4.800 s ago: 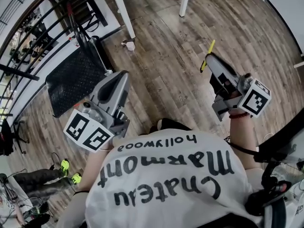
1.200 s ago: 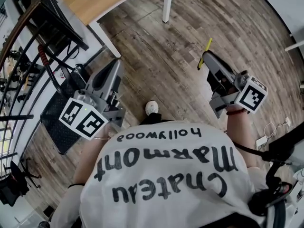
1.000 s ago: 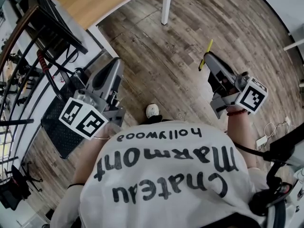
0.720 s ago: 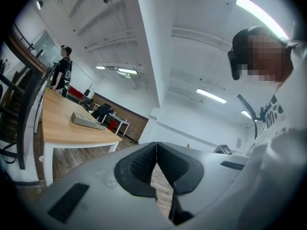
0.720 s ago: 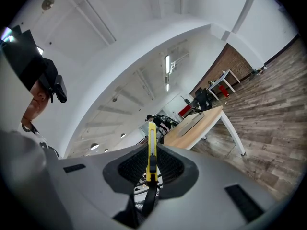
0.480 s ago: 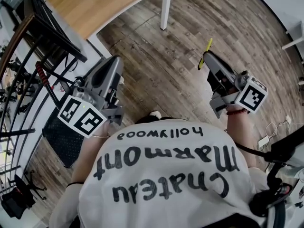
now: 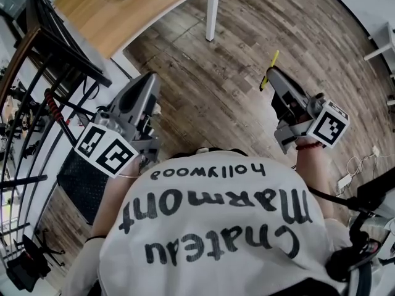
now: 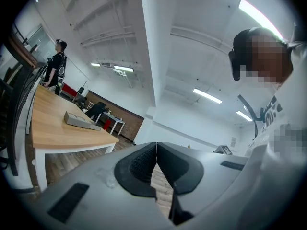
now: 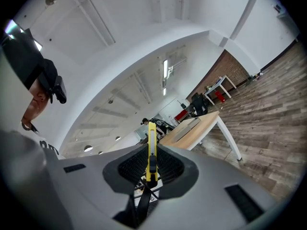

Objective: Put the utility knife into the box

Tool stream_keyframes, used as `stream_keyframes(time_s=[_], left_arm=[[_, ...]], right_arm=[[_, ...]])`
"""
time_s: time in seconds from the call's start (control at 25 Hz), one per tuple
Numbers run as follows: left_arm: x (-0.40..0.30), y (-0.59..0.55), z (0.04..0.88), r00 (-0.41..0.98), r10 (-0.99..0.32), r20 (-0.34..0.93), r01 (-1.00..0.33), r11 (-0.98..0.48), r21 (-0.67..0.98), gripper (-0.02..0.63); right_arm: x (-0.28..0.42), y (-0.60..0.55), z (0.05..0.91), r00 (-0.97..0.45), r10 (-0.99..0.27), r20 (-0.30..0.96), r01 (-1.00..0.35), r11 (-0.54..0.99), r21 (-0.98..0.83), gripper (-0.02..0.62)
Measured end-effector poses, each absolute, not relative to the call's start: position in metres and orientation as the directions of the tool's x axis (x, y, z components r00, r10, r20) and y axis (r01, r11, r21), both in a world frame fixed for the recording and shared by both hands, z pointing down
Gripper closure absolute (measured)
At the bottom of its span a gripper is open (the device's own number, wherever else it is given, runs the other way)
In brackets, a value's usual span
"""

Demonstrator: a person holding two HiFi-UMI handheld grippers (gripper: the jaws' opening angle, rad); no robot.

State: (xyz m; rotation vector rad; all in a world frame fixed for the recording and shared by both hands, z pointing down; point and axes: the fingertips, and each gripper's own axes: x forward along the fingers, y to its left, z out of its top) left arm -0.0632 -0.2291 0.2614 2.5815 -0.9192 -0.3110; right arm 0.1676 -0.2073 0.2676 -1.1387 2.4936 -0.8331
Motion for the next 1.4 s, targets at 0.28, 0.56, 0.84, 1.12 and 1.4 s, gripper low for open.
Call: stream_keyframes(time_s=[0.28,0.56,0.84,1.12,1.4], left_arm=[[-0.067,-0.241,0.259,0.752,-0.654,-0.077,-0.569,-0.705,0.423,0.6],[-0.073,-0.251,0.265,0.745,-0.664,-0.067,-0.579,-0.693,0.43,0.599],[-0.075,-0.261,0.269,0.736,-0.674,-0.058,-0.589,-0.681,0.436,0.599],[-0.08,-0.266,0.273,0.727,-0.685,-0.042,-0.602,-0.666,0.44,0.599],[-0.074,-0.263,0.276,0.737,-0.674,-0.046,-0.59,-0.675,0.442,0.598]], right_arm=[[0.163,-0.222,0.262,-0.666,-0.745,-0.014,-0.592,0.54,-0.599,0.538],[0.162,-0.236,0.269,-0.666,-0.746,-0.003,-0.592,0.532,-0.606,0.538],[0.161,-0.248,0.277,-0.674,-0.739,0.005,-0.582,0.527,-0.619,0.538],[0.159,-0.254,0.279,-0.676,-0.737,0.003,-0.574,0.524,-0.629,0.538],[0.162,-0.25,0.282,-0.672,-0.741,0.011,-0.582,0.519,-0.626,0.538]])
